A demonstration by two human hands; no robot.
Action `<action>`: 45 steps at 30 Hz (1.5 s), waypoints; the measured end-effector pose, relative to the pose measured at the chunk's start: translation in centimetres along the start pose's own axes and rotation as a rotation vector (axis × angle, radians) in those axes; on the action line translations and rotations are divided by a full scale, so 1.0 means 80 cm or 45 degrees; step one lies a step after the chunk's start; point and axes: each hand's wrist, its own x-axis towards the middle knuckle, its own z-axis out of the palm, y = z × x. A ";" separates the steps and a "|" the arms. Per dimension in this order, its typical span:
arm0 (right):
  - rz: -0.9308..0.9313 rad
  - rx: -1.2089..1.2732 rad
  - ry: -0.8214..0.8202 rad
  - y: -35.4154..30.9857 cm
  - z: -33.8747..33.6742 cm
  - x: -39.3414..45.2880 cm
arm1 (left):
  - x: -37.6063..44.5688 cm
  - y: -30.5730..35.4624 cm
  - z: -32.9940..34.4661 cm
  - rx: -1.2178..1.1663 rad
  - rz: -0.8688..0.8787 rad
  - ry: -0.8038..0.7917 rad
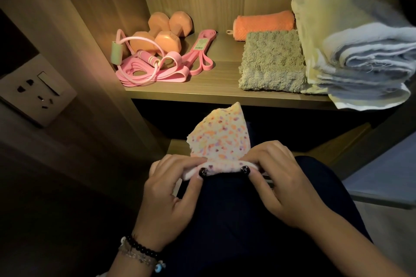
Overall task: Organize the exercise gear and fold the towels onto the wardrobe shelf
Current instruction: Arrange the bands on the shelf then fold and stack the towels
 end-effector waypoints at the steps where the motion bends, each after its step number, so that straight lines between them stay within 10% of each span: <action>1: 0.003 0.005 -0.003 -0.001 -0.001 0.001 | 0.000 0.002 0.000 -0.013 -0.015 0.011; 13: 0.318 0.210 0.126 -0.009 0.009 0.009 | 0.005 0.013 0.008 -0.147 -0.528 0.124; 19: -0.089 -0.168 0.142 -0.006 0.009 0.003 | 0.011 0.013 0.009 0.121 -0.193 0.207; 32: 0.028 -0.012 -0.070 -0.004 -0.006 0.013 | 0.001 0.011 0.012 0.038 -0.047 -0.013; 45: 0.451 0.236 0.100 -0.012 0.010 0.029 | 0.023 0.024 0.024 -0.093 -0.608 0.236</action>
